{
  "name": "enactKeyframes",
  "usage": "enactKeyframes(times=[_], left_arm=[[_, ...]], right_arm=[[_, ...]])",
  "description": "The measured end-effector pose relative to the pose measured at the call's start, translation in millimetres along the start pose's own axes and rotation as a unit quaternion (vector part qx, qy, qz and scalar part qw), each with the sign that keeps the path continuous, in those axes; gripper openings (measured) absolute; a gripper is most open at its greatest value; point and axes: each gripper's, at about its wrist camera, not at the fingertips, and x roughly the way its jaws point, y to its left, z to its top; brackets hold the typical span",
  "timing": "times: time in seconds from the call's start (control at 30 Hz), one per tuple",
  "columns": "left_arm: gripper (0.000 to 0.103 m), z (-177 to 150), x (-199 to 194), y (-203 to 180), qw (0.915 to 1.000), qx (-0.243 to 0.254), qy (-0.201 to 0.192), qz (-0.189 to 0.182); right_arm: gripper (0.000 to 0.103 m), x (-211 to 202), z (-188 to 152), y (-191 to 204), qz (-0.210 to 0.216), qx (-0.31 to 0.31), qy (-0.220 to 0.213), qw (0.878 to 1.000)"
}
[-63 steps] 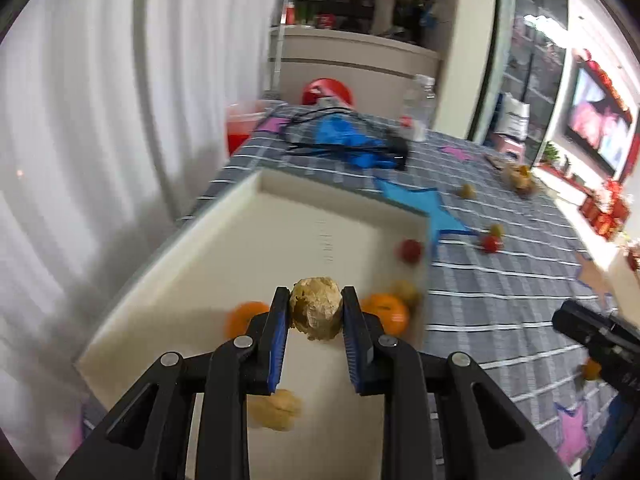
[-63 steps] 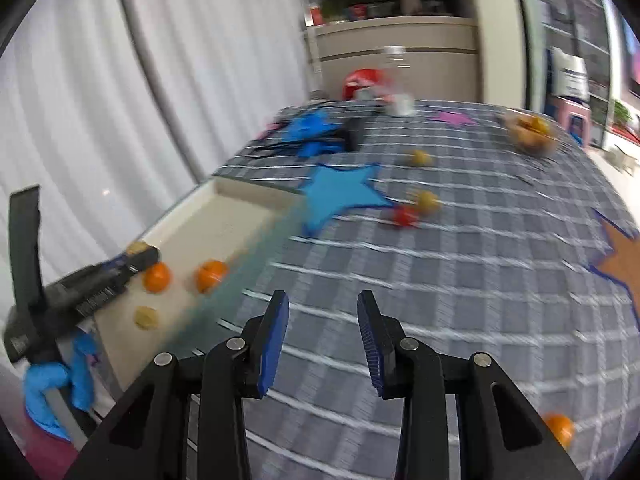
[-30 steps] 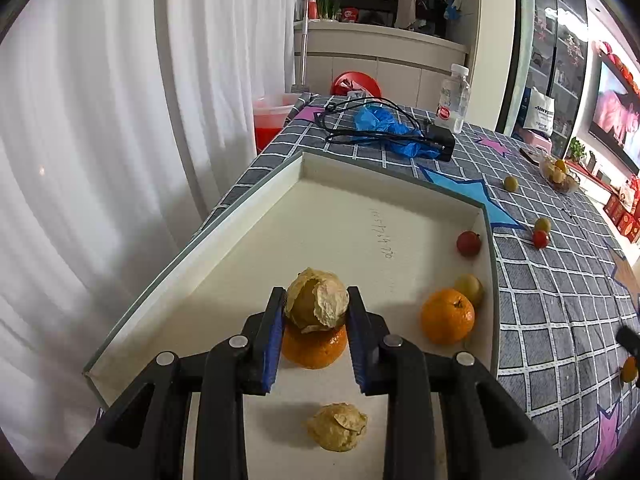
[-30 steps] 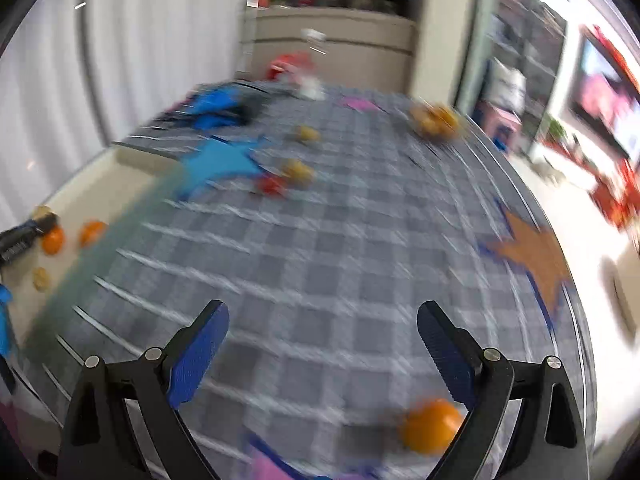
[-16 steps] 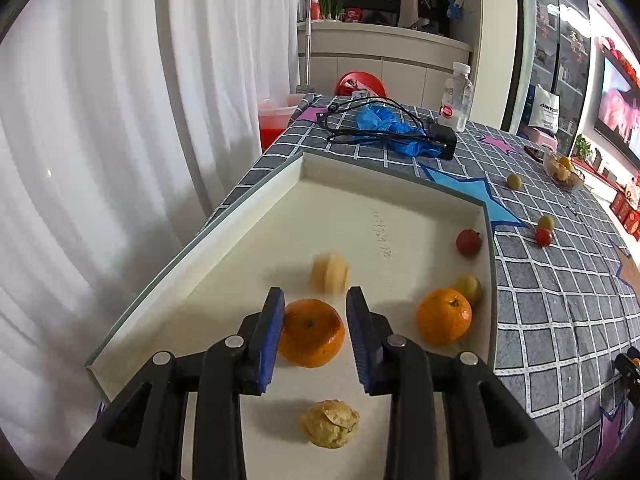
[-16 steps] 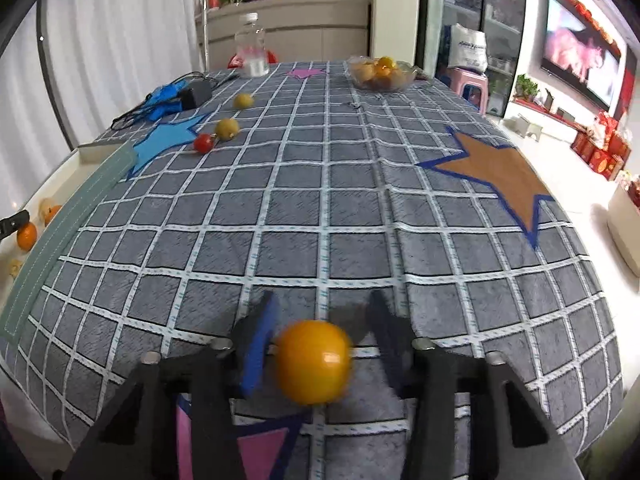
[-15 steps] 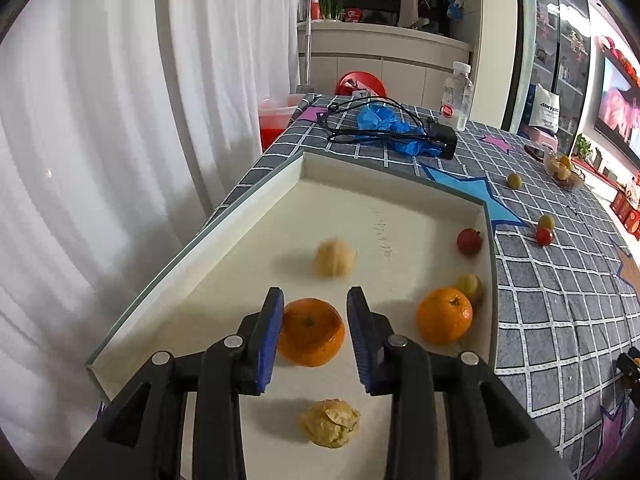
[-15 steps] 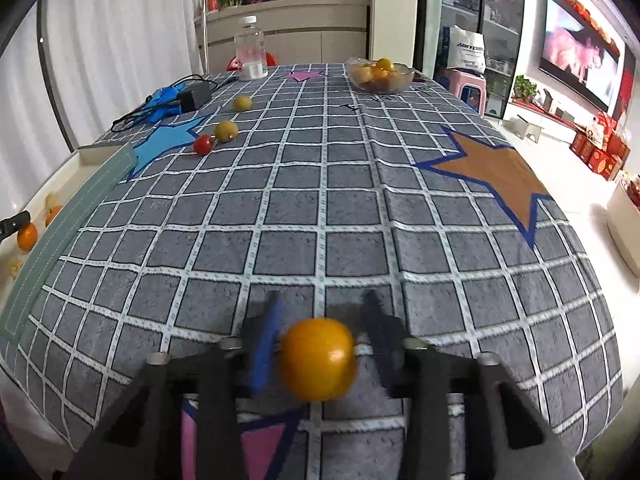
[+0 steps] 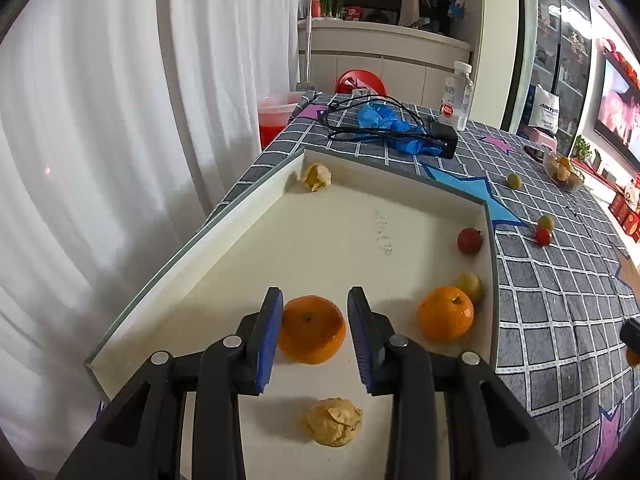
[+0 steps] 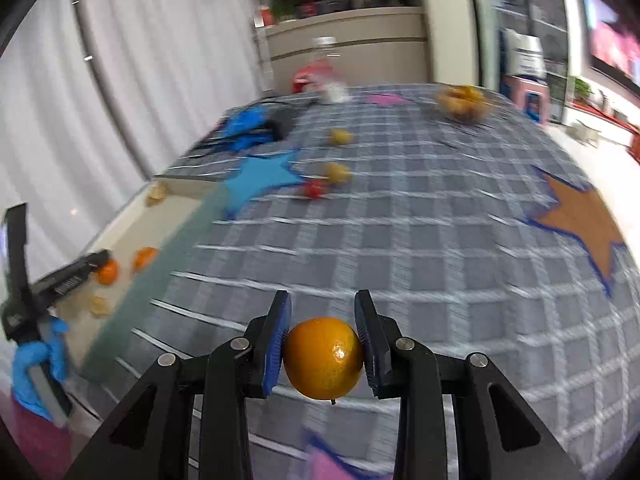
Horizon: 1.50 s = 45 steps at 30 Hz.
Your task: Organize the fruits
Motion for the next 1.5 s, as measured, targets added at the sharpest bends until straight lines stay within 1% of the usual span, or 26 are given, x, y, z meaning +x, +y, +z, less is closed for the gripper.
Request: enactKeyframes(times=[0.1,0.23,0.3,0.33,0.43,0.47,0.53,0.73,0.77,0.8,0.83,0.87,0.93,1.0,1.13,1.17,1.2,1.3,1.37,1.5], left_arm=[[0.040,-2,0,2,1.0000,0.001,0.003,-0.002],[0.053,-5,0,3,1.0000,0.004,0.004,-0.002],[0.059,-5,0,3,1.0000,0.006,0.004,0.001],[0.064,-5,0,2,1.0000,0.007,0.003,0.002],[0.078,-5,-1,0,0.9999,0.010,-0.001,0.002],[0.079,-5,-1,0,0.9999,0.011,-0.002,0.003],[0.080,-5,-1,-1,0.9999,0.014,-0.003,0.003],[0.081,-3,3,1,0.9999,0.004,0.009,-0.004],[0.081,-3,3,1,0.9999,0.003,0.010,-0.004],[0.081,-3,3,1,0.9999,0.003,0.010,-0.004],[0.082,-3,2,1,0.9999,0.004,0.010,-0.003],[0.082,-3,2,0,0.9999,0.006,0.010,-0.002],[0.082,-3,0,-3,0.9999,0.009,0.010,0.000],[0.082,-1,-1,-6,0.9999,0.012,0.011,0.001],[0.082,3,-9,-23,0.9996,0.027,0.007,-0.010],[0.082,4,-11,-27,0.9994,0.032,0.005,-0.013],[0.082,5,-15,-34,0.9991,0.040,0.003,-0.017],[0.082,8,-23,-54,0.9976,0.060,0.002,-0.035],[0.082,11,-27,-73,0.9957,0.074,0.009,-0.056],[0.082,20,-28,-110,0.9904,0.095,0.028,-0.096]], right_arm=[[0.035,18,17,36,0.026,-0.028,0.005,0.999],[0.035,47,38,89,0.073,-0.060,0.025,0.995],[0.035,64,48,115,0.082,-0.077,0.033,0.993],[0.035,71,51,123,0.083,-0.081,0.035,0.993],[0.035,89,61,140,0.086,-0.082,0.047,0.992],[0.035,92,63,143,0.085,-0.081,0.049,0.992],[0.035,97,66,147,0.079,-0.083,0.048,0.992],[0.035,105,75,148,0.081,-0.086,0.057,0.991],[0.042,106,75,146,0.081,-0.085,0.059,0.991],[0.054,105,76,146,0.079,-0.083,0.059,0.992],[0.080,103,77,141,0.080,-0.078,0.056,0.992],[0.092,100,78,136,0.079,-0.073,0.049,0.993],[0.091,95,80,126,0.071,-0.062,0.040,0.995],[0.092,93,82,110,0.064,-0.043,0.043,0.996],[0.092,93,81,64,0.048,0.009,0.075,0.996],[0.092,92,77,46,0.034,0.021,0.082,0.996],[0.092,90,75,38,0.025,0.026,0.084,0.996],[0.092,77,62,-7,-0.011,0.051,0.084,0.995],[0.092,66,53,-39,-0.043,0.070,0.080,0.993],[0.092,46,36,-88,-0.113,0.090,0.073,0.987]])
